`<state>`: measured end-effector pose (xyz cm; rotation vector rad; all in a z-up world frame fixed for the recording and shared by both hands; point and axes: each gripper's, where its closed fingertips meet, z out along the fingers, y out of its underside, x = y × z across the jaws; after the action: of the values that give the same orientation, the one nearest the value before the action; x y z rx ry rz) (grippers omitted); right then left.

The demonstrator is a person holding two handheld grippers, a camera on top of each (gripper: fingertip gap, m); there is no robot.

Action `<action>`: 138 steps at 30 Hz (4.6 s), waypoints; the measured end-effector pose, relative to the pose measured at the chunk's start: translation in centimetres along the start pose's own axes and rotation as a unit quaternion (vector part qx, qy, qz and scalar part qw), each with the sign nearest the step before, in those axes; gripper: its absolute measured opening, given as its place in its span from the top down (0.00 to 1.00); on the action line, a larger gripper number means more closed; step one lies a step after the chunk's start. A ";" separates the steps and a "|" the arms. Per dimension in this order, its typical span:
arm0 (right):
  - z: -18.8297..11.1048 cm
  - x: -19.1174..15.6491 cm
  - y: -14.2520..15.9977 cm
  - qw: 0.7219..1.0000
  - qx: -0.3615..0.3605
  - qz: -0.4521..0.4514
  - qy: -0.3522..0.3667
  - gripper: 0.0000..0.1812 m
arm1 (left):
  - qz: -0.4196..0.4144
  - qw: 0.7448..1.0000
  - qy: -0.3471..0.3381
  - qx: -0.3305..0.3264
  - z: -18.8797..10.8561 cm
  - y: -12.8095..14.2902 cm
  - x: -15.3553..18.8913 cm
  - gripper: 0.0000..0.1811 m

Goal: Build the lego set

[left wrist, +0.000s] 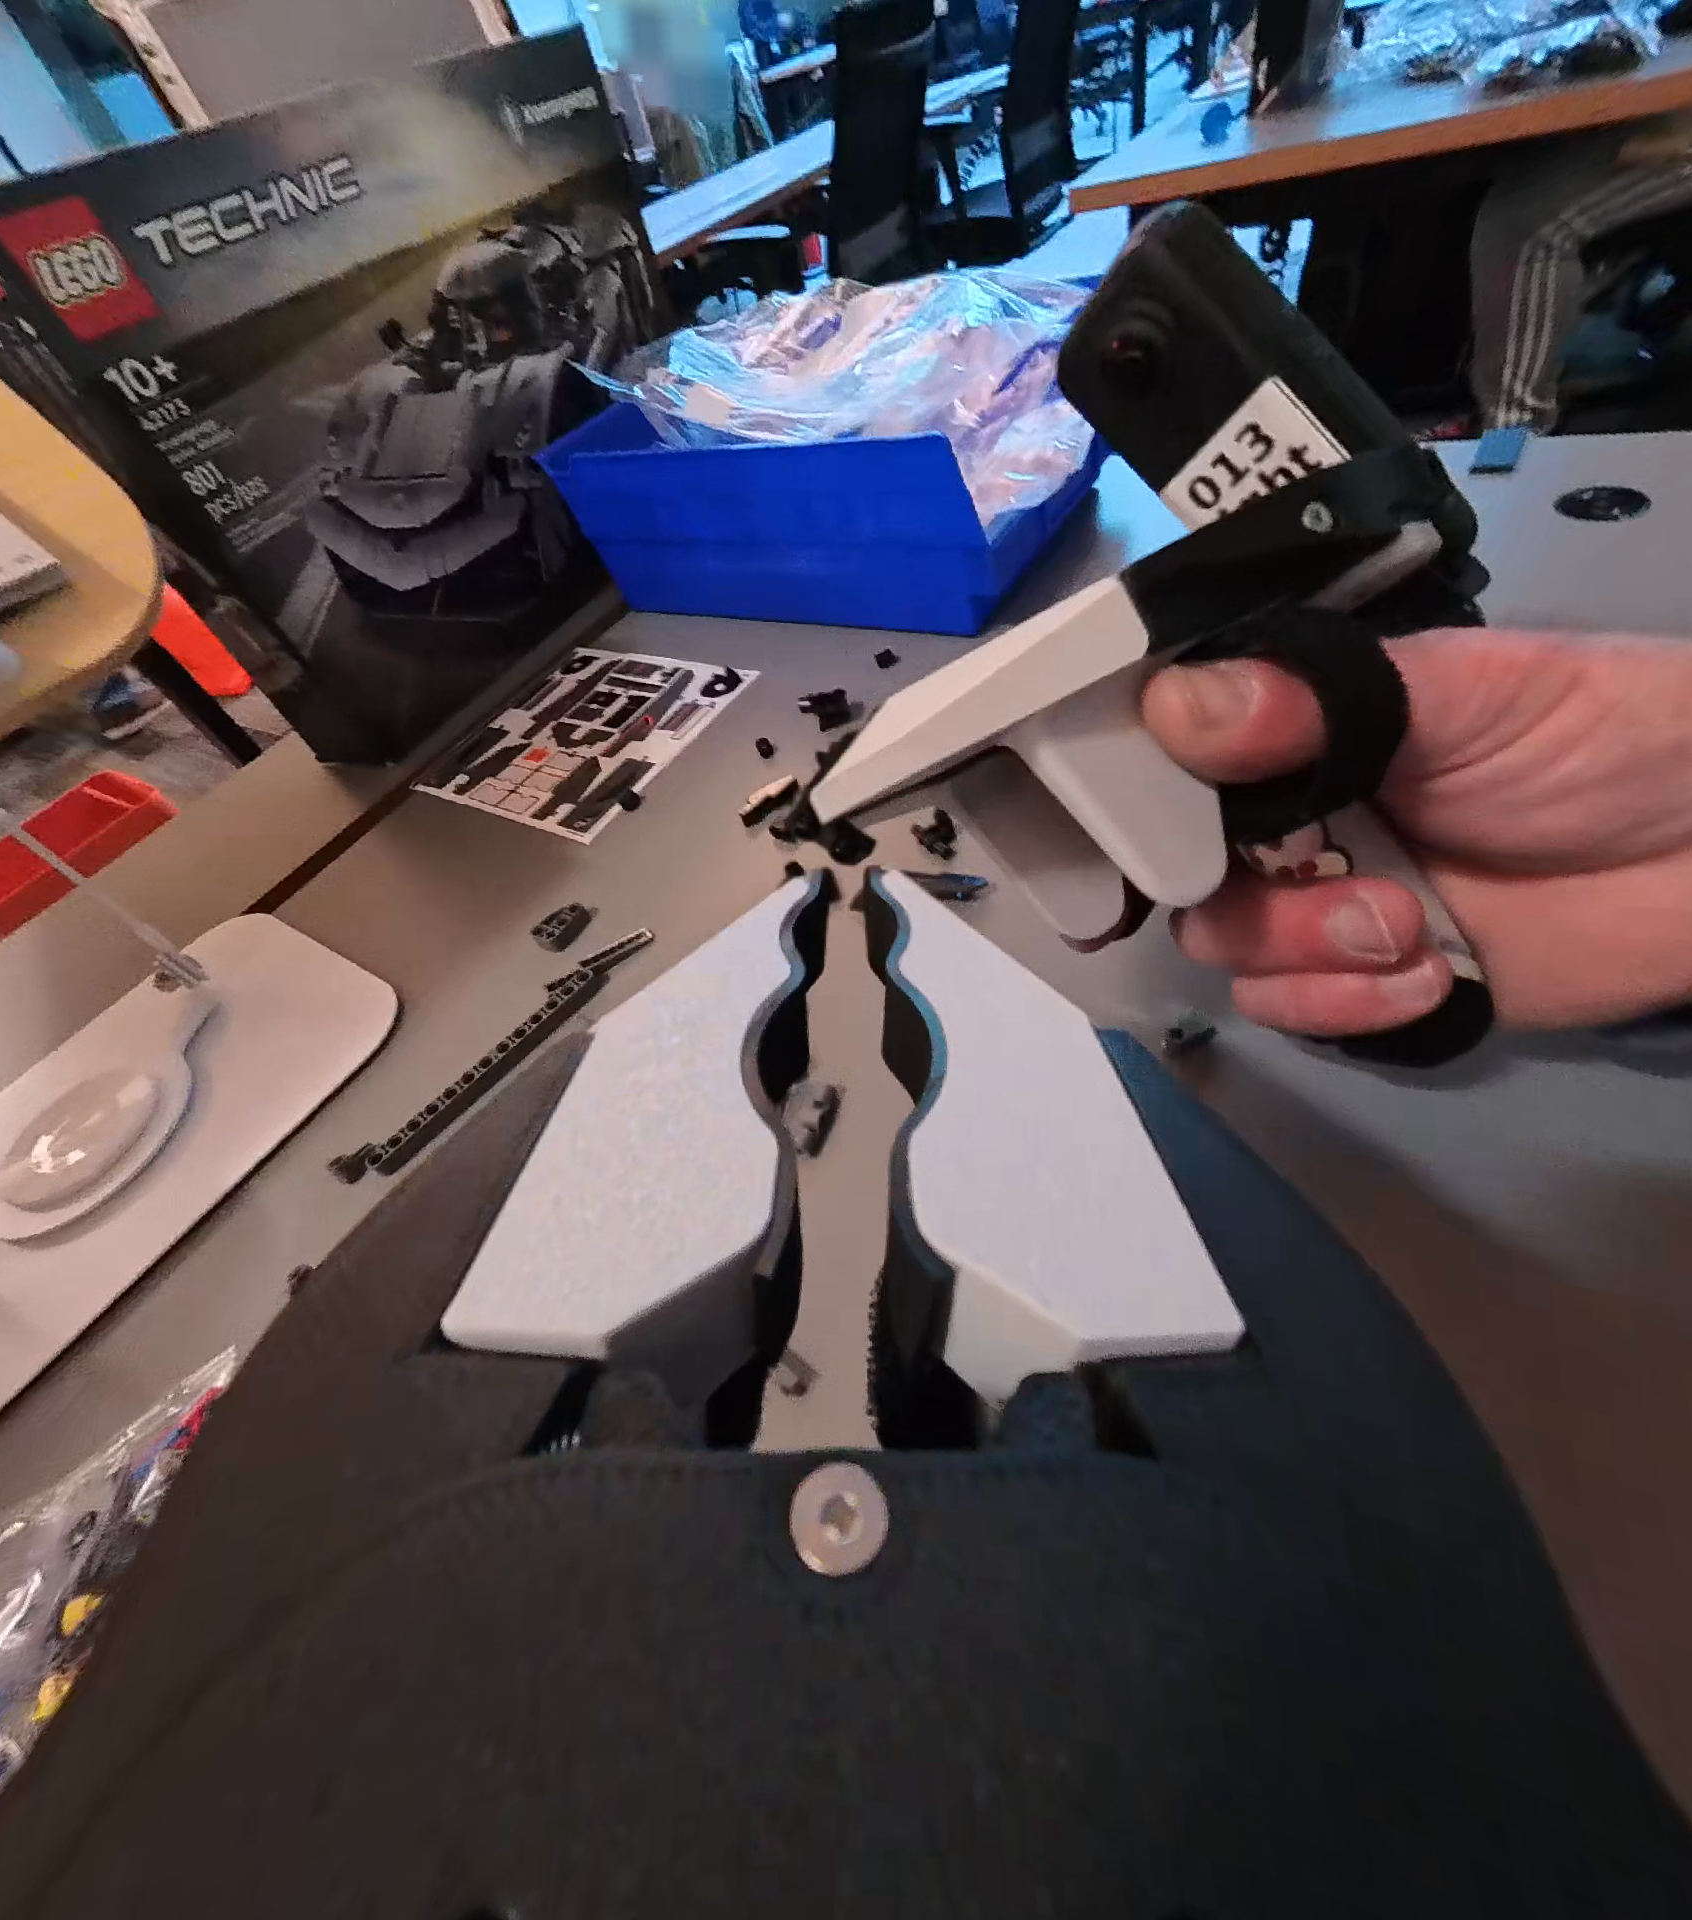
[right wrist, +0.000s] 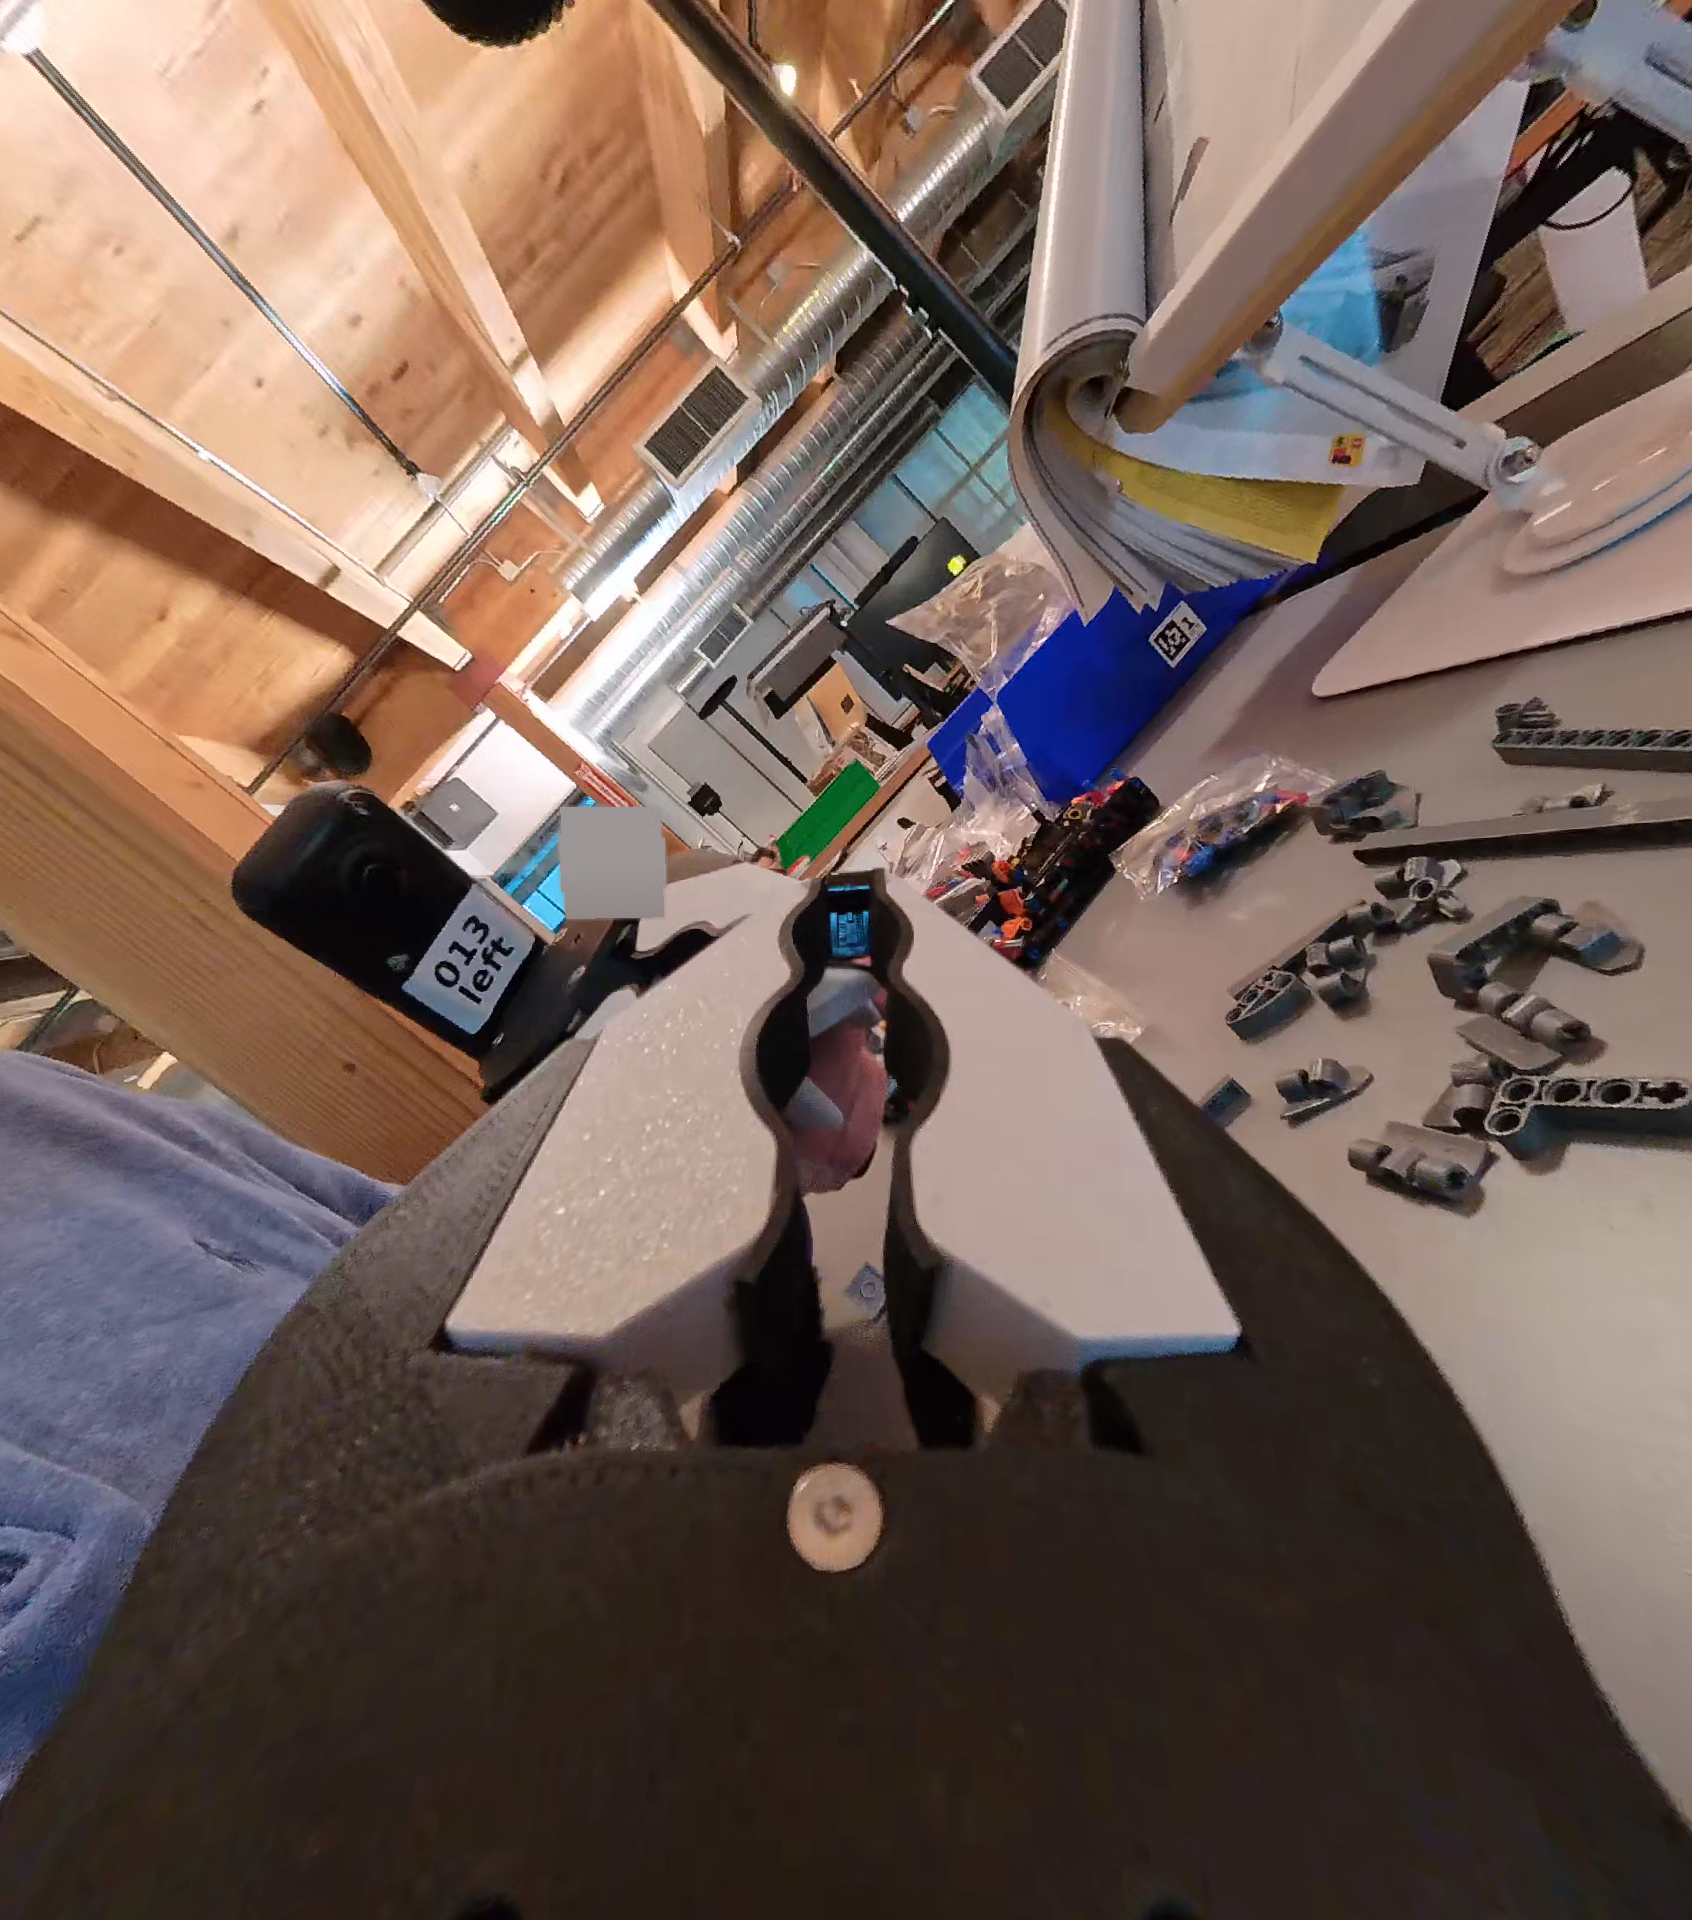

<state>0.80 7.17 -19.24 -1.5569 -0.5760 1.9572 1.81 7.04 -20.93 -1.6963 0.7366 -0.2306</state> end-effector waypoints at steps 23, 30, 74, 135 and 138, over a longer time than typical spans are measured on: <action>0.5 -0.5 -0.6 0.996 0.026 -0.082 0.028 0.98 | -0.061 0.997 -0.015 0.039 -0.3 -1.3 -0.6 0.97; 0.4 -1.4 -0.3 0.992 -0.011 -0.121 0.027 0.96 | -0.110 0.989 0.087 0.047 -1.1 -1.6 -0.2 0.97; -3.1 -1.6 6.3 0.571 -0.425 -0.702 0.015 0.97 | -0.279 0.819 0.488 -0.117 -3.3 1.5 4.7 0.94; -3.7 8.7 10.1 0.600 -0.649 -0.462 0.069 0.97 | 0.224 0.917 0.263 -0.199 0.0 11.8 4.1 1.00; -3.7 8.7 10.0 0.605 -0.646 -0.460 0.068 0.96 | 0.223 0.917 0.265 -0.198 0.0 11.8 4.1 1.00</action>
<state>1.33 5.45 -32.85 -1.3989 -2.4502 0.3823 0.91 3.59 -32.94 -1.7990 1.6419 -0.2312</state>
